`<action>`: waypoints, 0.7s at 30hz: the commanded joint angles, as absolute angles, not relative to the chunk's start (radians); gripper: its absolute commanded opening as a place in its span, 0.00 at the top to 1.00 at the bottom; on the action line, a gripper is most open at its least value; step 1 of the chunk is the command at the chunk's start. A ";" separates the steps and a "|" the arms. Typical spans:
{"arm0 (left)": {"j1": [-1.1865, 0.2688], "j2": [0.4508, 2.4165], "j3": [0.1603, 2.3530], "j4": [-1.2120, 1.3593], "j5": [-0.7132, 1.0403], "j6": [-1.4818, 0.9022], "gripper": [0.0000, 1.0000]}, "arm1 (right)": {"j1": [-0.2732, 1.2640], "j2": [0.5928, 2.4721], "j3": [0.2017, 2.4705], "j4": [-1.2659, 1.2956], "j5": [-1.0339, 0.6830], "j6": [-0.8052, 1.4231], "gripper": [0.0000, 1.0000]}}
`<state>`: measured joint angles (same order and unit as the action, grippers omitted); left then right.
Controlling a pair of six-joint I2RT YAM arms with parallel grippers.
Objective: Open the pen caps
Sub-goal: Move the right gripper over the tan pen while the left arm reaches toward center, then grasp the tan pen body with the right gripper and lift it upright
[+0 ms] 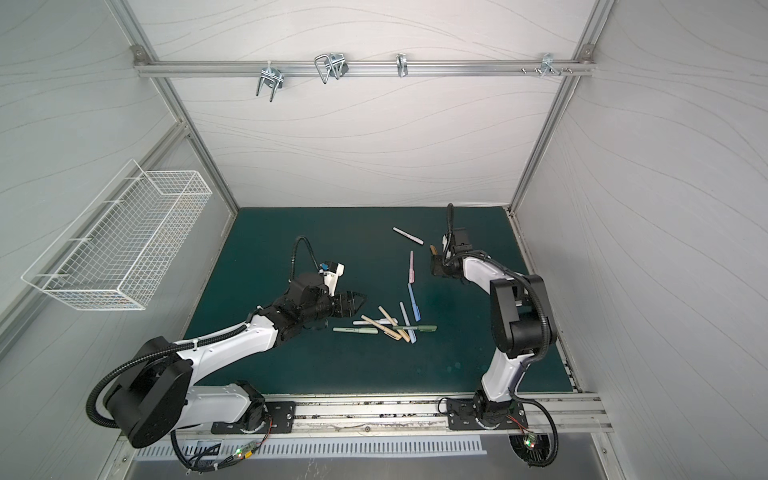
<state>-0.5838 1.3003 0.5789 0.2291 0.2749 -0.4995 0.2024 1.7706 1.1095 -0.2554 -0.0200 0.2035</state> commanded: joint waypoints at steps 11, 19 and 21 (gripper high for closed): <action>-0.591 1.340 0.624 0.268 0.327 -0.480 0.16 | 0.190 1.922 1.306 -0.396 -0.043 0.152 0.55; -0.602 1.368 0.636 0.266 0.321 -0.478 0.16 | 0.191 2.026 1.430 -0.487 -0.043 0.155 0.60; -0.602 1.366 0.637 0.262 0.317 -0.475 0.16 | 0.193 2.040 1.447 -0.501 -0.039 0.155 0.62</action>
<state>-0.5961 1.3605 0.5880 0.2371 0.3107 -0.4850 0.1940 2.0140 1.4151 -0.4248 -0.0353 0.1642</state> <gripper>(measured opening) 0.840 0.392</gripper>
